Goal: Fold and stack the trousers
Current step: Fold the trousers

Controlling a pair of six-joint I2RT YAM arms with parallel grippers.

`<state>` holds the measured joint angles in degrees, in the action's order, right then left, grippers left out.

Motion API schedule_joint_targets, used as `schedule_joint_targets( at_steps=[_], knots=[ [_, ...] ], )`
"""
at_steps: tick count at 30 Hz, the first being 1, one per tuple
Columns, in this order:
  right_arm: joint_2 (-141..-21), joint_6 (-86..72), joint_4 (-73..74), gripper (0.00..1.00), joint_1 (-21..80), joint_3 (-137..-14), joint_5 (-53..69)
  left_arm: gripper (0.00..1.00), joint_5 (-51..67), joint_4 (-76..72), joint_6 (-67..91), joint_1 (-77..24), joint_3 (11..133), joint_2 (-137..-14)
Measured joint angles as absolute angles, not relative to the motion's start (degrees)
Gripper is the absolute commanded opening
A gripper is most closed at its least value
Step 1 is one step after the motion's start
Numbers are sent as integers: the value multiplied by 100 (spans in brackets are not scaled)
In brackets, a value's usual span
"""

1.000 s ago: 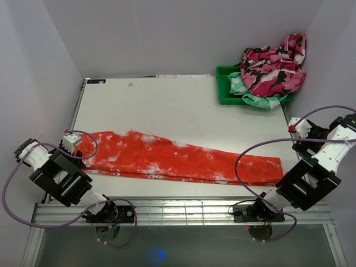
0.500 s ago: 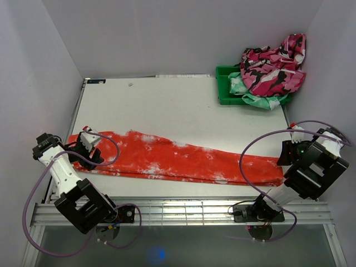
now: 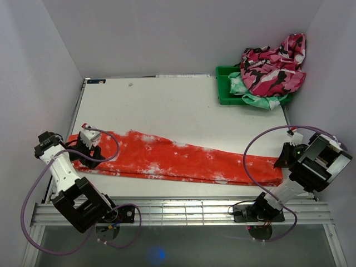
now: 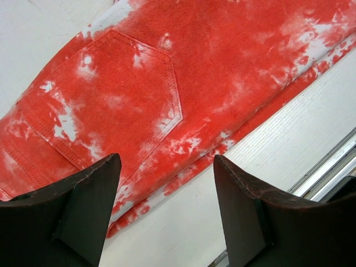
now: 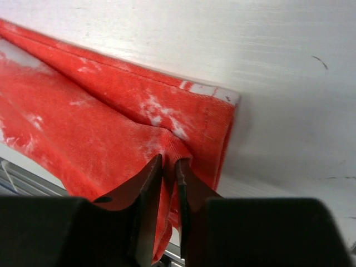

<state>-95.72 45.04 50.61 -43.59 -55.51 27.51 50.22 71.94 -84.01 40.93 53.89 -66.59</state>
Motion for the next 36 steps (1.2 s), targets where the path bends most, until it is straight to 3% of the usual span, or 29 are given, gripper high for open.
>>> schedule_joint_targets(
  at_steps=[2,16,17,19,20,21,23,26,31,36],
  knots=[
    [-9572,4536,5245,8,-4359,-5627,2919,79,5022,7137,-8315,4073,5393,-6724],
    [-8538,5874,6235,9,-4348,-6440,4053,79,5026,6838,-8025,4047,5393,-6827],
    [-8534,5992,6152,12,-4346,-6316,4012,79,5026,6825,-8005,4040,5393,-6829],
    [-8541,6163,5913,32,-4348,-5959,3756,79,5030,6794,-7972,4023,5393,-6840],
    [-8560,6219,5791,44,-4348,-5763,3605,79,5030,6779,-7950,4014,5393,-6855],
    [-8613,6265,5712,67,-4348,-5592,3430,79,5026,6766,-7942,3999,5393,-6873],
    [-8755,6337,5601,76,-4359,-5358,3129,79,5024,6735,-7918,3992,5393,-6904],
    [-8818,6355,5417,76,-4462,-5240,2777,79,5024,6720,-7896,3986,5393,-6912],
    [-8663,6351,5120,61,-4624,-5240,2408,79,5022,6713,-7870,3951,5384,-6912],
    [-8611,6335,5203,60,-4637,-5234,2329,79,5024,6676,-7765,3951,5369,-6919]
  ],
)
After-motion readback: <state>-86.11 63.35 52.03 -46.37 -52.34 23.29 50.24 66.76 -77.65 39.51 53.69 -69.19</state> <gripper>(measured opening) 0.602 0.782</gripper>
